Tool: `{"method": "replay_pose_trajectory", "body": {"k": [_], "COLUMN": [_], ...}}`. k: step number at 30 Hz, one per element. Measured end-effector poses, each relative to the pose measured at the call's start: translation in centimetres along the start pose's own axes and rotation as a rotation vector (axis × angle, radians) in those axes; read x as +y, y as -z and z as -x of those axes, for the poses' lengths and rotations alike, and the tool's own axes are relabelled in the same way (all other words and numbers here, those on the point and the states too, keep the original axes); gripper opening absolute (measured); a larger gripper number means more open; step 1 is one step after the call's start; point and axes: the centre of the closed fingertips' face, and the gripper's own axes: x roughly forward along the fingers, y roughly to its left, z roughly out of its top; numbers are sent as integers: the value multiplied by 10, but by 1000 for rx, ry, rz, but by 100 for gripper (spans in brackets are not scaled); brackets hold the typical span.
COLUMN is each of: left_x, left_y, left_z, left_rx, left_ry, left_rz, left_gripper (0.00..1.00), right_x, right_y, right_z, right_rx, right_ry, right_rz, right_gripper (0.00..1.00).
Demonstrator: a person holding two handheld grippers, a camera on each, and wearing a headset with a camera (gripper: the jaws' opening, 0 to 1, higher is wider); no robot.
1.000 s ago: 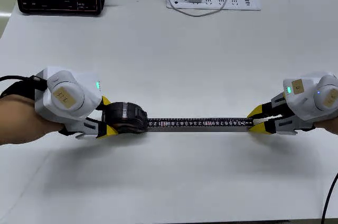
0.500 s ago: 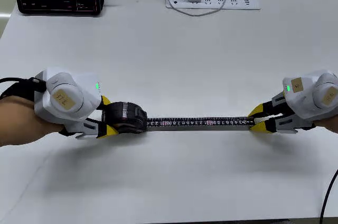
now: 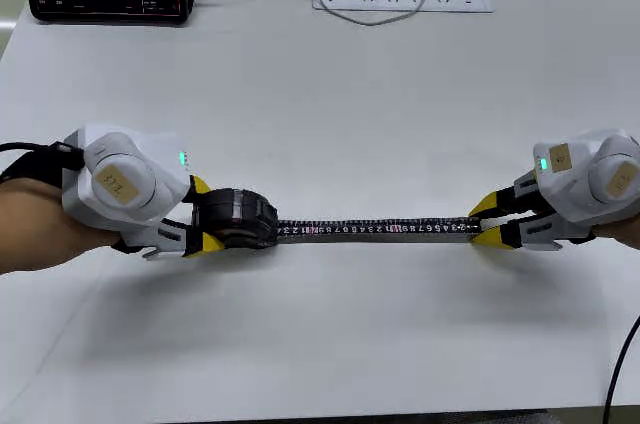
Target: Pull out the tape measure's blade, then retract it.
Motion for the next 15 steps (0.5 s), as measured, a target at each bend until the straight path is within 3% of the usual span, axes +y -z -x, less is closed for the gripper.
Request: {"method": "replay_pose_trajectory", "body": {"k": [15], "left_x": [0], "left_y": [0], "left_z": [0], "left_rx": [2], "left_ry": [-4], "left_rz": [-7], "left_gripper": [27], "right_x": [1], "right_y": [0], "right_z": [0], "right_rx": [3], "right_ry": [-3], "right_rz": [-9], "right_gripper": [12]}}
